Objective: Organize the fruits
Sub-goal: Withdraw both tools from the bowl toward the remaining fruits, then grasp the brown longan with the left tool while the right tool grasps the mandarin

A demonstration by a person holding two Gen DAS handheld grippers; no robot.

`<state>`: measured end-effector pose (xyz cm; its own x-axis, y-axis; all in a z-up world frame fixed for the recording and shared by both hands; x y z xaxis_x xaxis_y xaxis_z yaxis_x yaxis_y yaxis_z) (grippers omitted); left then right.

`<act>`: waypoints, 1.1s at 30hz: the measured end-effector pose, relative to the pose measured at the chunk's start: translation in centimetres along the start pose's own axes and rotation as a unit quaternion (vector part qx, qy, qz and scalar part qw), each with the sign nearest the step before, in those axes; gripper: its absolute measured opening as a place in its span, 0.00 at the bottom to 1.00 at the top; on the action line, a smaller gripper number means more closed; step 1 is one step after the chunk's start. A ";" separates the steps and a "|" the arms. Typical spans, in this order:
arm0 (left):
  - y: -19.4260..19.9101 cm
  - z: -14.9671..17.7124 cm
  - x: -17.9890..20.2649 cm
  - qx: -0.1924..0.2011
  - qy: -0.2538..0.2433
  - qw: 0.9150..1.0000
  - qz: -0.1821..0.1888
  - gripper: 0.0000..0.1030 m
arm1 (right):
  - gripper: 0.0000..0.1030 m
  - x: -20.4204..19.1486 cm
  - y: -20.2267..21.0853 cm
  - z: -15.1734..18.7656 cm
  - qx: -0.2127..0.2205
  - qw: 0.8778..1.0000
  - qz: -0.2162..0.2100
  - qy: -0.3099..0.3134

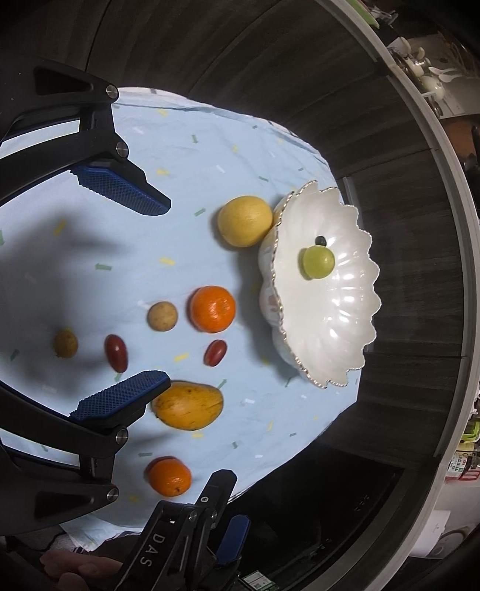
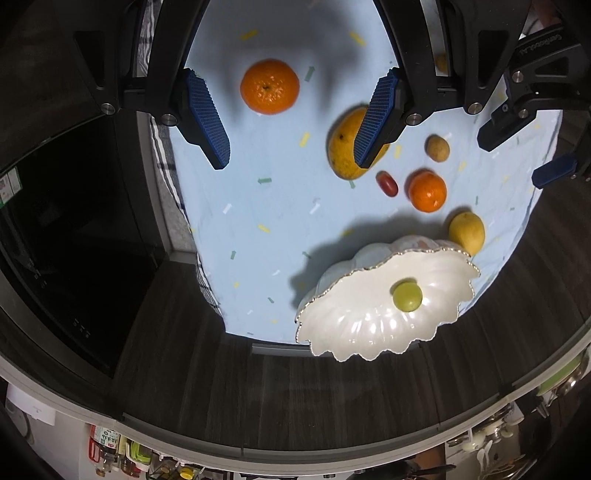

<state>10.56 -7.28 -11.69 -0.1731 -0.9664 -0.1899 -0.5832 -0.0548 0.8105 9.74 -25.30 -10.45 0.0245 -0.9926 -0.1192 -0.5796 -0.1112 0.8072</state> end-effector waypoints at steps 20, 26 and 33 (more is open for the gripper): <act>-0.3 4.7 1.7 -0.013 -0.004 1.000 0.007 0.84 | 0.68 0.5 -1.5 3.8 -0.015 1.000 -0.003 0.009; -0.9 5.5 2.2 -0.026 -0.007 1.000 0.016 0.83 | 0.68 1.0 -2.1 4.6 -0.022 1.000 0.000 0.003; -1.9 6.4 2.6 -0.046 -0.008 0.999 0.023 0.75 | 0.68 1.1 -2.7 5.2 -0.023 1.000 0.006 0.003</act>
Point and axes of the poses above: each gripper's, at about its wrist camera, not at the fingertips, and y roughly against the way its jaws point, x to its right, z to its underside, the point moved 2 cm from there along -y, roughly the way its jaws point, and after that the axes turned 10 degrees about -z, right-handed, at the moved point
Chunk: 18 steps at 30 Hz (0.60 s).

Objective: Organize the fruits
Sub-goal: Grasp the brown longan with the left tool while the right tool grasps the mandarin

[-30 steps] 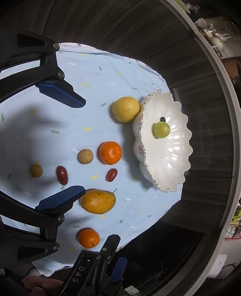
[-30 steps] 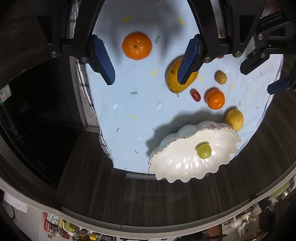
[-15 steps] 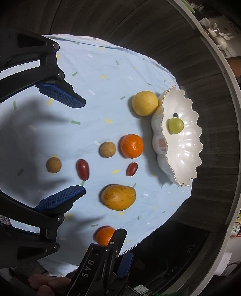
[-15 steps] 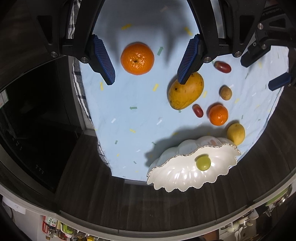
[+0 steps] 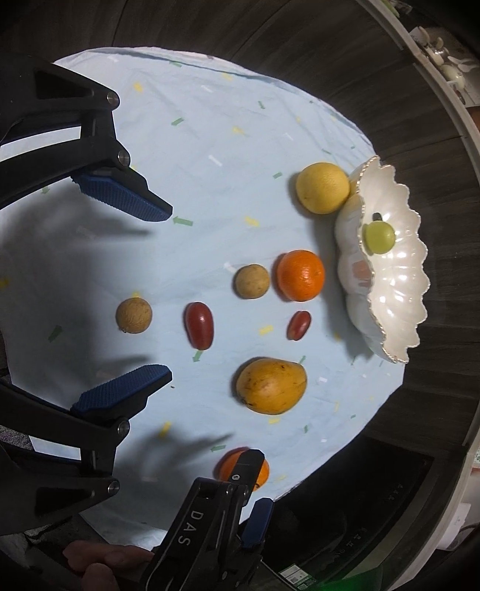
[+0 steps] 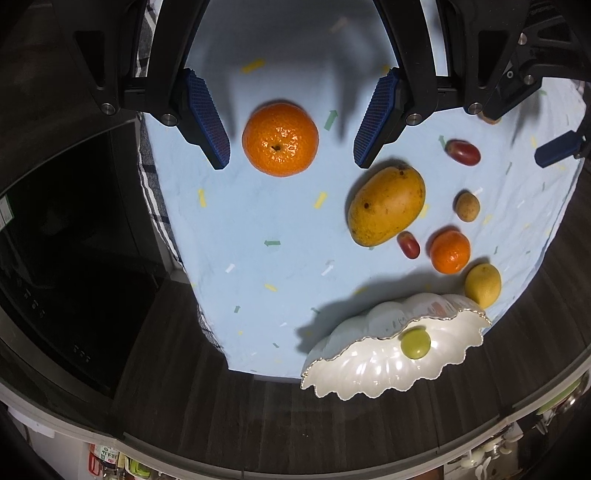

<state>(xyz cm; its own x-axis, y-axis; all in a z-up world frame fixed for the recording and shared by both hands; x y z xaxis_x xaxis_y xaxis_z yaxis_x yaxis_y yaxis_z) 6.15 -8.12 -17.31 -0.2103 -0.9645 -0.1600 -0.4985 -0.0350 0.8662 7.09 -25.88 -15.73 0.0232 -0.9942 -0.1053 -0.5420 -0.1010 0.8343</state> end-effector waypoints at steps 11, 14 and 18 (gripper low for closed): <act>-1.5 0.6 0.7 -0.019 -0.012 1.000 0.016 0.55 | 0.68 0.5 -1.1 0.7 -0.007 1.000 0.003 -0.011; -2.0 0.7 0.8 -0.030 -0.012 0.999 0.018 0.49 | 0.68 0.5 -1.5 0.8 -0.012 1.000 0.005 -0.012; -2.2 0.8 0.7 -0.031 -0.011 0.999 0.019 0.45 | 0.68 0.5 -1.9 0.9 -0.016 1.000 0.005 -0.012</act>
Point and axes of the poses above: each gripper's, at about its wrist camera, not at the fingertips, and y roughly against the way its jaws point, x to its right, z to its underside, the point moved 2 cm from there along -y, roughly the way its jaws point, and after that the axes turned 10 degrees about -z, right-handed, at the moved point
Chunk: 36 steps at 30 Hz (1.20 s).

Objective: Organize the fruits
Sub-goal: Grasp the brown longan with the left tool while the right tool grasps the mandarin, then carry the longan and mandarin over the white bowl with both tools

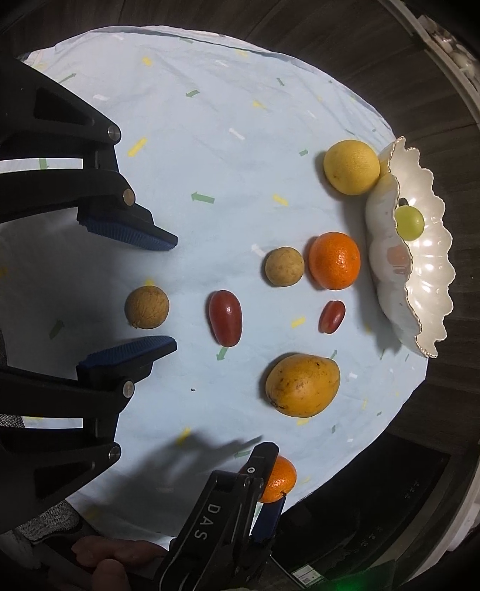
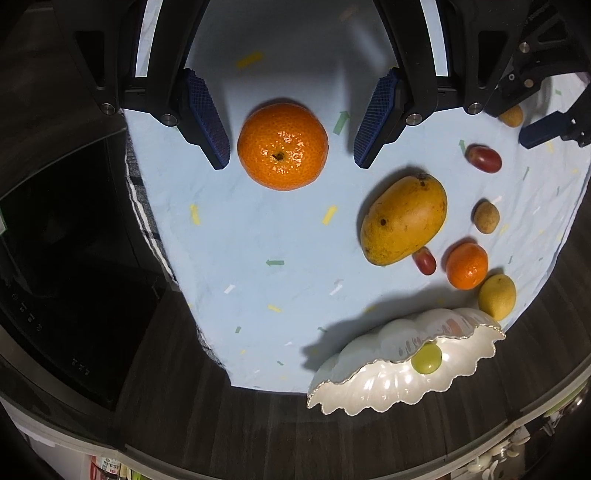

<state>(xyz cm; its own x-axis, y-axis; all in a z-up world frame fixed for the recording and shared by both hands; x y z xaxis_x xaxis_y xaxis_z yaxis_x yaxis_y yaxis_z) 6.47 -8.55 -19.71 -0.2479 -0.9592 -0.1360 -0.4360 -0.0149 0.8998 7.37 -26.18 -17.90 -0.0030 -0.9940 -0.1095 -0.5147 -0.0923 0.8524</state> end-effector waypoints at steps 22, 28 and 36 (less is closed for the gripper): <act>0.7 -0.3 0.0 0.015 0.000 1.000 0.008 0.22 | 0.46 -0.1 -0.4 0.0 0.002 1.000 -0.019 0.001; 1.1 -0.5 -0.3 0.020 0.003 1.000 0.008 0.22 | 0.46 -0.4 0.3 -0.2 0.011 1.000 -0.017 0.005; 1.8 -0.8 -1.0 0.028 0.010 1.000 0.005 0.22 | 0.46 -1.1 1.3 -0.6 0.017 1.000 -0.019 0.012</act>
Point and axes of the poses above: each gripper's, at about its wrist camera, not at the fingertips, and y roughly against the way its jaws point, x to its right, z to its underside, the point moved 2 cm from there along -y, roughly the way its jaws point, and after that the axes turned 10 degrees about -z, right-handed, at the moved point
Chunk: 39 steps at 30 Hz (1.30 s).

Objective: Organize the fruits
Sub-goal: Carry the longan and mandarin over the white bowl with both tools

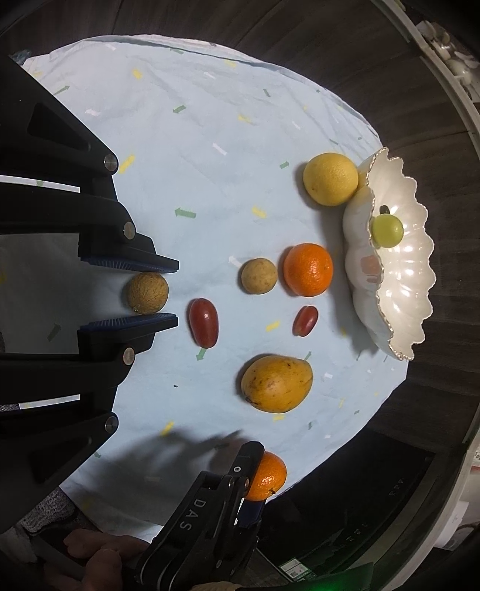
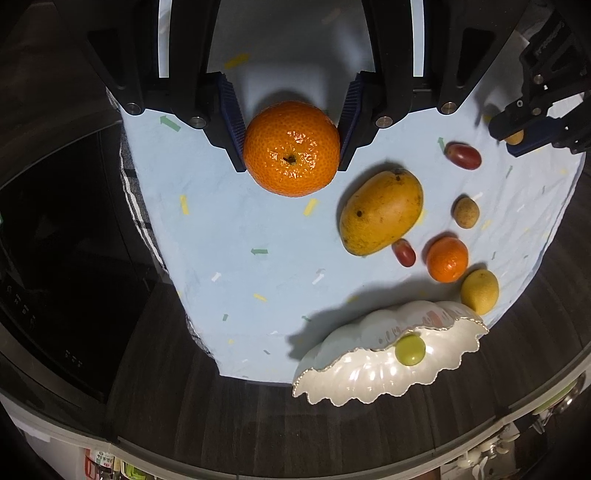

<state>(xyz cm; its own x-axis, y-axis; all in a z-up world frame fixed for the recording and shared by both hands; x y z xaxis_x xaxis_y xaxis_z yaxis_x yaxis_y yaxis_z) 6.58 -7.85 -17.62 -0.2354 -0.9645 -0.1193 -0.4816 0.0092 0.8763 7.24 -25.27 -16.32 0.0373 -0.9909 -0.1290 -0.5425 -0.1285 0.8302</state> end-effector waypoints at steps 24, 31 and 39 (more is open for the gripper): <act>1.7 -3.8 -2.7 0.038 0.019 0.999 -0.003 0.22 | 0.46 -2.4 2.3 -4.4 0.018 1.000 -0.013 0.007; 2.5 -5.6 -4.2 0.056 0.026 0.998 -0.007 0.22 | 0.46 -3.5 2.8 -6.6 0.032 0.999 -0.021 0.020; 2.7 -8.5 -5.6 0.072 0.032 0.997 -0.011 0.22 | 0.46 -4.3 3.1 -9.7 0.052 0.998 -0.028 0.029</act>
<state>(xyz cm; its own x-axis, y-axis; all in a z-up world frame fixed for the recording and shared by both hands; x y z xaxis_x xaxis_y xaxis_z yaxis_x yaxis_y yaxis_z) 13.74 -4.65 -10.58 -0.1713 -0.9799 -0.1026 -0.6032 0.0220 0.7973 13.50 -21.75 -7.90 0.1166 -0.9833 -0.1400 -0.6219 -0.1822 0.7616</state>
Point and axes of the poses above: each gripper's, at about its wrist camera, not at the fingertips, and y roughly against the way its jaws point, x to its right, z to its underside, the point moved 2 cm from there along -y, roughly the way its jaws point, and after that the axes turned 10 degrees about -z, right-handed, at the moved point
